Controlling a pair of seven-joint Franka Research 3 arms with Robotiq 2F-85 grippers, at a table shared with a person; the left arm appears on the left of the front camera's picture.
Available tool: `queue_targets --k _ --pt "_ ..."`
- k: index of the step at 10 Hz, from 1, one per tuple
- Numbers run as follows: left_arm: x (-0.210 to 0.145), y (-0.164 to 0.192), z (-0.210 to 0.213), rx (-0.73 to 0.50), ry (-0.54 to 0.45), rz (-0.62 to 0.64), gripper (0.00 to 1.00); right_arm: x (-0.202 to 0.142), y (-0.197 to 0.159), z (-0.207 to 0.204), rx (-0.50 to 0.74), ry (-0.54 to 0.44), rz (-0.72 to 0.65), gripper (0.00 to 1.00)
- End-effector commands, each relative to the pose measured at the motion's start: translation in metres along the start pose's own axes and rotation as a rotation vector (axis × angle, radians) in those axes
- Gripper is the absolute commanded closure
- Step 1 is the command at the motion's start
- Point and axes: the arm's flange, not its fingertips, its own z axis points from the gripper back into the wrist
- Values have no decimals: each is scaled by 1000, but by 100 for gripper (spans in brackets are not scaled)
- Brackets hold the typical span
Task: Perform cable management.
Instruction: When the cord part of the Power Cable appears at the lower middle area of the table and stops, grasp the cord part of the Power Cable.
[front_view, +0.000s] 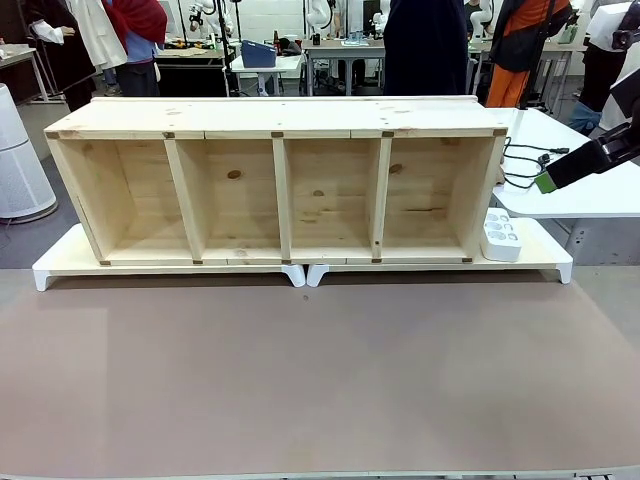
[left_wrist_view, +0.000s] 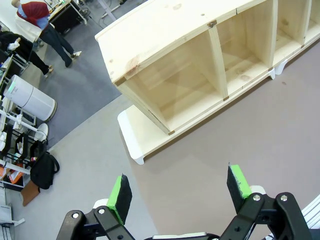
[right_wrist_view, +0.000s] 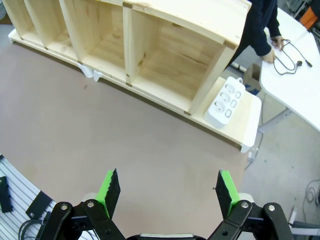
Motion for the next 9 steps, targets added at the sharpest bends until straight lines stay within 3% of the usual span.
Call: queue_targets --k 1,9 --pt "0 0 1 2 -2 -1 0 0 0 -1 0 3 -1 0" --pt "0 0 1 2 -2 -1 0 0 0 -1 0 3 -1 0"
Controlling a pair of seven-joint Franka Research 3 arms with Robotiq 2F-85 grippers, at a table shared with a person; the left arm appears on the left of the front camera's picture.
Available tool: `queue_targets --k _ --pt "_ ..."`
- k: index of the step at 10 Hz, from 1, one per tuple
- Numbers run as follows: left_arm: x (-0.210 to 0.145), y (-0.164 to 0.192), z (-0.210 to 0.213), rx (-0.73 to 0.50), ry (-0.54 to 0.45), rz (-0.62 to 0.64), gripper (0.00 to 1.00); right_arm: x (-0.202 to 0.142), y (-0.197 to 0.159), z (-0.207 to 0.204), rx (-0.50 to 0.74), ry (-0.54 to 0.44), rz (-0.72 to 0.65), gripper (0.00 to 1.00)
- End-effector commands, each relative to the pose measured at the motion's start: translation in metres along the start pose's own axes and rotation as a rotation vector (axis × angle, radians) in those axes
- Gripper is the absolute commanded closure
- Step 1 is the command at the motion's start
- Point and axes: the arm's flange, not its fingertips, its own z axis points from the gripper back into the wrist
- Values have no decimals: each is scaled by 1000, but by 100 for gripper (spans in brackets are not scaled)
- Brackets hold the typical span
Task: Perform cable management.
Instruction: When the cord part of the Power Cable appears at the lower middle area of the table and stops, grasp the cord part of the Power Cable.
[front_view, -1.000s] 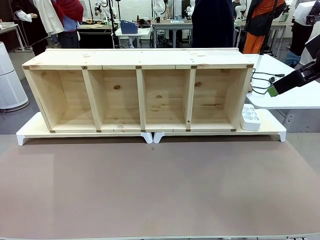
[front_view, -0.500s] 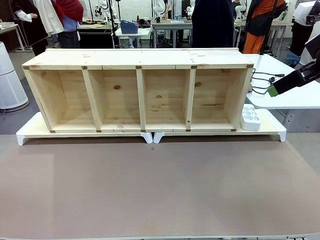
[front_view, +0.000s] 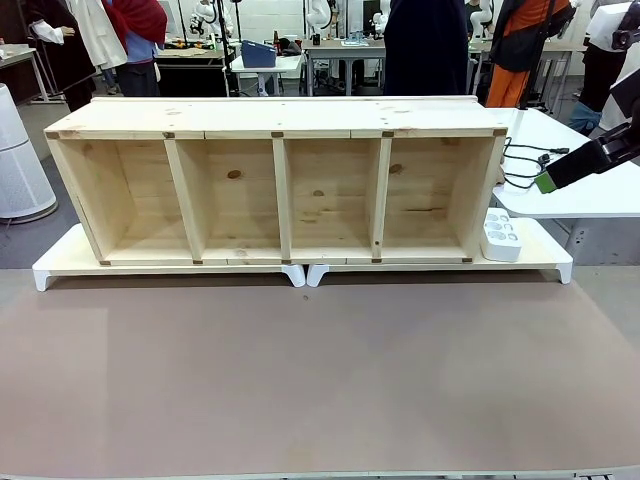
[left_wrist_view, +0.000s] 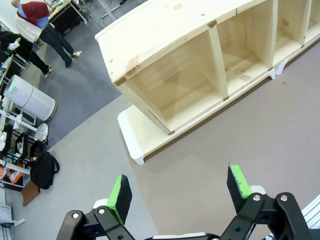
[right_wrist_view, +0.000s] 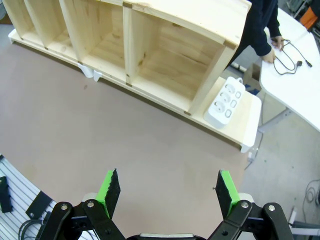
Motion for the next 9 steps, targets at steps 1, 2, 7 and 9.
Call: queue_targets --k 1,2,7,9 --pt "0 0 1 2 -2 -1 0 0 0 -1 0 3 -1 0" --pt "0 0 1 2 -2 -1 0 0 0 -1 0 3 -1 0" --pt "0 0 1 2 -2 -1 0 0 0 -1 0 3 -1 0" --pt "0 0 1 2 -2 -1 0 0 0 -1 0 3 -1 0"
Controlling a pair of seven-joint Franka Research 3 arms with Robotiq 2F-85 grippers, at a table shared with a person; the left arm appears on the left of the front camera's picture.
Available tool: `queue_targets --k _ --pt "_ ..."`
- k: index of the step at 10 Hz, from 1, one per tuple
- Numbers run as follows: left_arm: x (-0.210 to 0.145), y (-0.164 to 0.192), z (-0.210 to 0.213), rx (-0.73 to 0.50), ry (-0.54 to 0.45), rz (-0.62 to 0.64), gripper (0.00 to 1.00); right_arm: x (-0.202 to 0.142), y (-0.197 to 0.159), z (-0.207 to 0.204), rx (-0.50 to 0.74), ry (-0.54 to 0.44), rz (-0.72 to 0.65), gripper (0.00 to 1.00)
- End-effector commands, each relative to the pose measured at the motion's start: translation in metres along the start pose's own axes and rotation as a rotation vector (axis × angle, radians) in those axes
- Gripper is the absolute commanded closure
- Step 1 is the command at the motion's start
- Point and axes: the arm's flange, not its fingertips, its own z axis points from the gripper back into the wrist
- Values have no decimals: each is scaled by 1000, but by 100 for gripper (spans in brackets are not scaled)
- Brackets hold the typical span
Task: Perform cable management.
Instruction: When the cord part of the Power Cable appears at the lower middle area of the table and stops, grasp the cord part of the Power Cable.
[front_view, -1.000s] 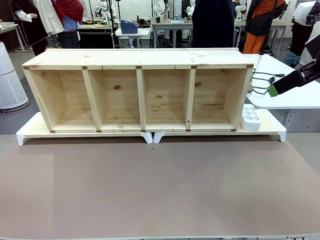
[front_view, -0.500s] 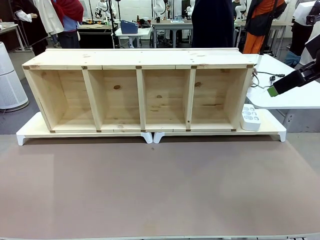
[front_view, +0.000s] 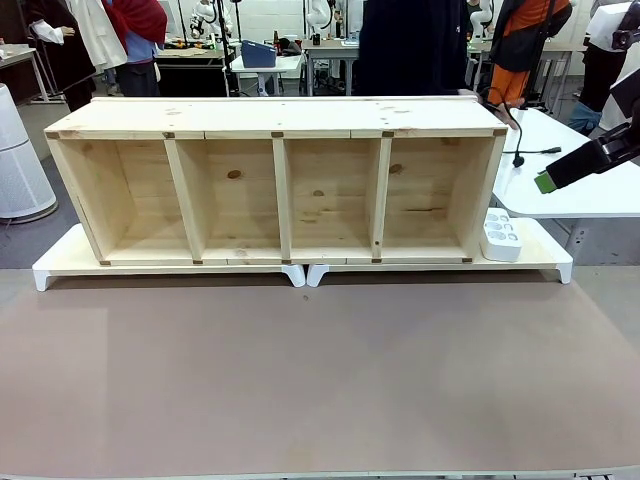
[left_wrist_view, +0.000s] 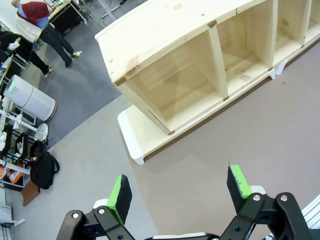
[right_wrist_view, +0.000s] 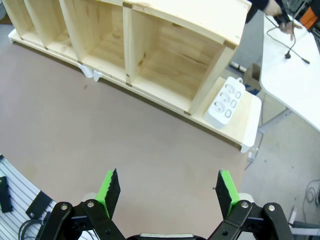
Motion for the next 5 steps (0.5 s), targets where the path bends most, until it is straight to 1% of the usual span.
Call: queue_targets --k 1,5 --pt "0 0 1 2 -2 -1 0 0 0 -1 0 3 -1 0" --pt "0 0 1 2 -2 -1 0 0 0 -1 0 3 -1 0"
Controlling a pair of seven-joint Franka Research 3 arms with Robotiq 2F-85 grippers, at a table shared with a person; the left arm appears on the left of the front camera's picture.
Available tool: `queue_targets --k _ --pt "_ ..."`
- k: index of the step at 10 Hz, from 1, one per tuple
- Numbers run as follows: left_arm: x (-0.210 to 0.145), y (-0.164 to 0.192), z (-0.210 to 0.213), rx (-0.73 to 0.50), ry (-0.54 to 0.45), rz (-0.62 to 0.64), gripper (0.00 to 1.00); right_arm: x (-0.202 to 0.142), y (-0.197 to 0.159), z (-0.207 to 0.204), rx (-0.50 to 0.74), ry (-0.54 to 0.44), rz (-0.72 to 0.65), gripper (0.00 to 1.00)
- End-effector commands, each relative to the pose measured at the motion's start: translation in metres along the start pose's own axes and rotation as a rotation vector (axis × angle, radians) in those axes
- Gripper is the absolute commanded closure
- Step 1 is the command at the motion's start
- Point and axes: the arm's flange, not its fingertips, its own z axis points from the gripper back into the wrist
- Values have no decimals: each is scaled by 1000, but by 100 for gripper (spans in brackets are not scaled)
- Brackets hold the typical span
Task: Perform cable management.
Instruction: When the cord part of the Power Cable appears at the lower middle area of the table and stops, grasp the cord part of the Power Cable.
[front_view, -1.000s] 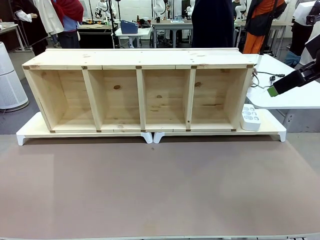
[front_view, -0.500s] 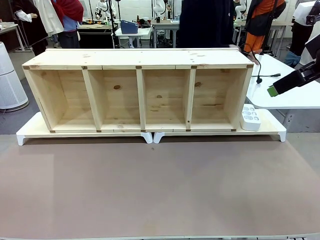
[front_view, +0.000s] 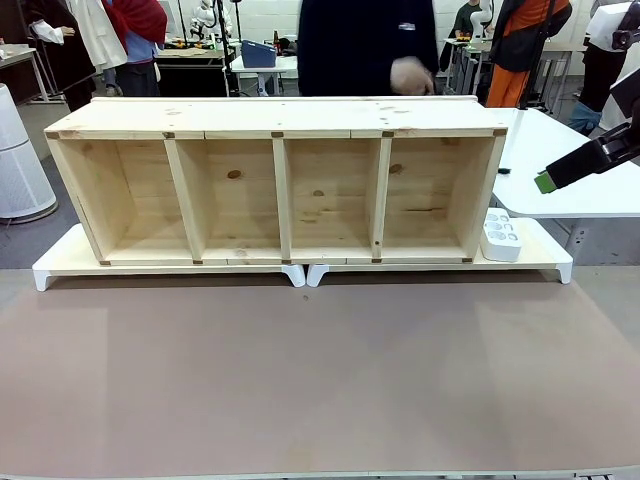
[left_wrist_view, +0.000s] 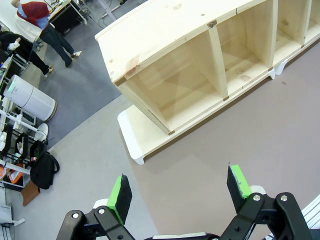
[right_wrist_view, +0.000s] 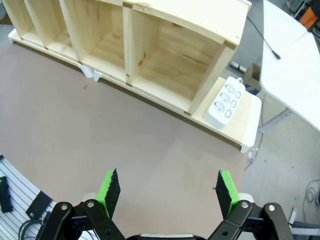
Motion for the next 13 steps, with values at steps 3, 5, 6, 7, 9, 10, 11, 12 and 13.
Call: queue_targets --k 3,5,6,7,9,10,11,12,13 --pt "0 0 1 2 -2 -1 0 0 0 -1 0 3 -1 0" --pt "0 0 1 2 -2 -1 0 0 0 -1 0 3 -1 0" --pt "0 0 1 2 -2 -1 0 0 0 -1 0 3 -1 0" --pt "0 0 1 2 -2 -1 0 0 0 -1 0 3 -1 0" --pt "0 0 1 2 -2 -1 0 0 0 -1 0 3 -1 0" --pt "0 0 1 2 -2 -1 0 0 0 -1 0 3 -1 0" --pt "0 0 1 2 -2 -1 0 0 0 -1 0 3 -1 0" --pt "0 0 1 2 -2 -1 0 0 0 -1 0 3 -1 0" --pt "0 0 1 2 -2 -1 0 0 0 -1 0 3 -1 0"
